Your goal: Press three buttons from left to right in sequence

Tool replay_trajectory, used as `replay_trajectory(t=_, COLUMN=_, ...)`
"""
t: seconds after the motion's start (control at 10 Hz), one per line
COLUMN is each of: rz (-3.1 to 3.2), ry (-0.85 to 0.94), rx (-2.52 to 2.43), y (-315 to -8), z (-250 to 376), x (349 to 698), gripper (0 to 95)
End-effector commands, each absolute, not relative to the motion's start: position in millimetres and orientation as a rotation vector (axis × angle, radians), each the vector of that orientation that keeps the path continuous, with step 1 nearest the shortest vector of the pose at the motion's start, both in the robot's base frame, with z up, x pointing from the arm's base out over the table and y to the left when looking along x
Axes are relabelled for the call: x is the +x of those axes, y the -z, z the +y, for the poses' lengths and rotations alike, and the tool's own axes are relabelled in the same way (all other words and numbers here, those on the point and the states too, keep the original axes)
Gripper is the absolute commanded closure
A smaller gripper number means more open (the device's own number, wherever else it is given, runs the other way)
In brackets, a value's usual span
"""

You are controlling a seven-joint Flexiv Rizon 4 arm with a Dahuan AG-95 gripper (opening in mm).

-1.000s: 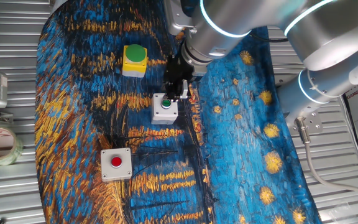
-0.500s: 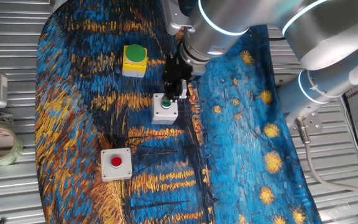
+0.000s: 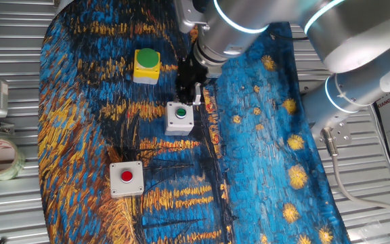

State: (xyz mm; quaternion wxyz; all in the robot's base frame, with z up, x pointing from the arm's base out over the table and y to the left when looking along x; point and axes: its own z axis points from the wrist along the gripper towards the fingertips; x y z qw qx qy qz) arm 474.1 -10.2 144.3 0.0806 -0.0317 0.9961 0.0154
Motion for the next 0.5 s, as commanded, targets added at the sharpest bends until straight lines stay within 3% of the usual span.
replay_trajectory(t=0.1, rz=2.983, ry=-0.055, rx=-0.100, y=-145, z=-13, x=475, gripper=95.0)
replay_trajectory(t=0.5, rz=2.993, ry=-0.075, rx=-0.134, y=-145, z=-28, x=482, gripper=95.0)
